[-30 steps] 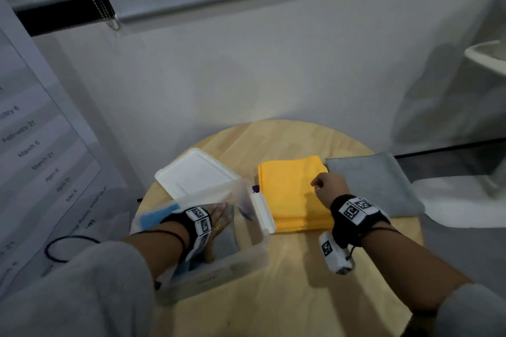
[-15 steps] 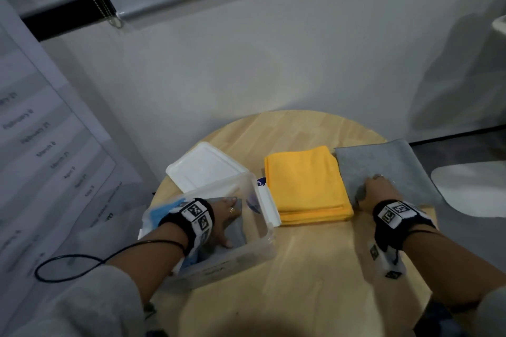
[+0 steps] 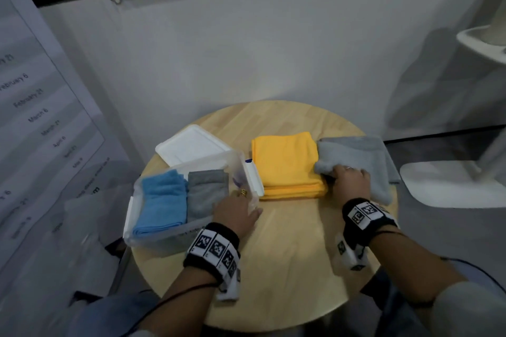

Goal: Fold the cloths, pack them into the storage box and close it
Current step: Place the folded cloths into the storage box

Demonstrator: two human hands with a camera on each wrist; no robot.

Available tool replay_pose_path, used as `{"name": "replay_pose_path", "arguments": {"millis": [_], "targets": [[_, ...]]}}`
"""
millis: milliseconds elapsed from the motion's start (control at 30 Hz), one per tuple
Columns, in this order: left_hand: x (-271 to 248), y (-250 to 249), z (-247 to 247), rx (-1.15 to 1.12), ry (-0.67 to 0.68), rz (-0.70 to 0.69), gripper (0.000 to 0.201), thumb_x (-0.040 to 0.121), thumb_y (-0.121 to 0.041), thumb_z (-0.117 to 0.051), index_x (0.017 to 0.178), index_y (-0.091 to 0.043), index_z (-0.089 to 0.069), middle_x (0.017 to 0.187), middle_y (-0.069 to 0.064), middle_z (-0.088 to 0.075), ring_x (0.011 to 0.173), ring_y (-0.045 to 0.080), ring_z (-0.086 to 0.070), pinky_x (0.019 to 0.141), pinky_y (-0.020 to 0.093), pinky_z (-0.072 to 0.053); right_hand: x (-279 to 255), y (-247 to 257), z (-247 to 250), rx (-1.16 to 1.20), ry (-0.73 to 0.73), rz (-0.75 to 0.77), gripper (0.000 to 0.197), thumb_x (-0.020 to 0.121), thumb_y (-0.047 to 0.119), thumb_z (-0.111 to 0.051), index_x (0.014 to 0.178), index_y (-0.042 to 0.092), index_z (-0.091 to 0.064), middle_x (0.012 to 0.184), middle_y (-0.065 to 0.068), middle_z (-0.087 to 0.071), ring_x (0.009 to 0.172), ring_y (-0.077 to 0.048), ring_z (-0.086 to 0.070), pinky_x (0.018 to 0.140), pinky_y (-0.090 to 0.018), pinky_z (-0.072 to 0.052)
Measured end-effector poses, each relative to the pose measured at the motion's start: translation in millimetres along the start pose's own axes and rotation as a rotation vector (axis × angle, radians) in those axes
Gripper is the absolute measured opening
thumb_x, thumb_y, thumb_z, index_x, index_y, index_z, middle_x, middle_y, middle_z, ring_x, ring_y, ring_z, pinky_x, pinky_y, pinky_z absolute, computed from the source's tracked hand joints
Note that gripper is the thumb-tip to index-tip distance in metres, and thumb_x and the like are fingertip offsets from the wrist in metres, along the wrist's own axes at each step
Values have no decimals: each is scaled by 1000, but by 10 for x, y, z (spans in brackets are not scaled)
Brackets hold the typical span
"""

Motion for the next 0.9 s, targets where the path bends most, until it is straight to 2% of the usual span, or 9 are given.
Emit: {"name": "replay_pose_path", "arguments": {"millis": [167, 267, 333, 400, 500, 600, 767, 833, 900], "targets": [[-151, -168, -15, -9, -231, -91, 93, 79, -59, -58, 149, -26, -6, 157, 9, 0, 144, 29, -1, 113, 51, -12, -486, 175, 2, -67, 85, 75, 21, 94, 13, -37, 107, 18, -52, 110, -3, -63, 107, -22, -57, 102, -37, -26], [-329, -756, -43, 50, -420, -451, 99, 56, -43, -83, 140, -23, -36, 152, 8, -31, 139, 28, -25, 105, 51, -34, -797, 290, -85, -55, 146, 129, 20, 97, 17, -35, 109, 20, -51, 115, -1, -62, 110, -18, -56, 101, -35, -25], [-363, -1027, -237, -49, -289, -559, 81, 67, -25, -78, 139, -18, -41, 151, 7, -32, 139, 27, -29, 111, 43, -33, -1028, 419, -156, -31, 202, 193, 20, 95, 20, -39, 111, 20, -52, 116, 0, -62, 111, -18, -56, 99, -34, -27], [-330, -1112, -484, -83, -92, -510, 62, 81, -14, -65, 138, -13, -41, 149, 8, -34, 137, 26, -30, 112, 37, -27, -1236, 456, -225, 23, 270, 203, 23, 93, 25, -44, 115, 21, -52, 117, 0, -61, 111, -21, -56, 95, -33, -33], [-296, -1116, -686, 150, -24, -506, 30, 90, -13, -50, 120, -14, -55, 127, 8, -54, 120, 28, -49, 98, 36, -35, -1472, 267, -349, 40, 399, 107, 33, 87, 33, -54, 118, 20, -49, 123, -3, -56, 114, -23, -53, 94, -34, -39], [-274, -1025, -779, 284, 14, -517, 29, 91, -7, -45, 115, -15, -59, 119, 8, -62, 112, 28, -56, 93, 35, -39, -1615, 13, -419, -9, 450, 47, 45, 82, 28, -60, 124, 17, -45, 129, -3, -46, 121, -23, -45, 100, -34, -41], [-377, -781, -834, 460, 3, -537, 25, 90, -9, -48, 113, -15, -56, 118, 7, -59, 114, 28, -53, 98, 39, -35, -1676, 56, -400, 3, 498, 82, 31, 91, 24, -50, 119, 15, -58, 126, -7, -56, 115, -24, -54, 97, -31, -42], [-479, -568, -796, 414, 28, -482, 21, 91, -14, -47, 110, -15, -57, 115, 6, -60, 113, 27, -53, 99, 38, -34, -1702, 124, -339, 4, 530, 147, 28, 89, 23, -53, 113, 12, -63, 116, -11, -63, 107, -27, -59, 90, -32, -45], [-609, -264, -756, 157, 102, -373, 24, 86, -28, -51, 100, -11, -62, 102, 8, -64, 102, 27, -59, 85, 32, -40, -1755, 214, -278, 60, 569, 193, 26, 87, 20, -56, 108, 8, -66, 108, -13, -66, 102, -28, -60, 82, -30, -43]]}}
Point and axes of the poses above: each hand's wrist, its own x-axis towards the middle knuckle, its own z-axis out of the back of the hand, y = z × x, the point moved 8 cm from there along x, towards the middle knuckle
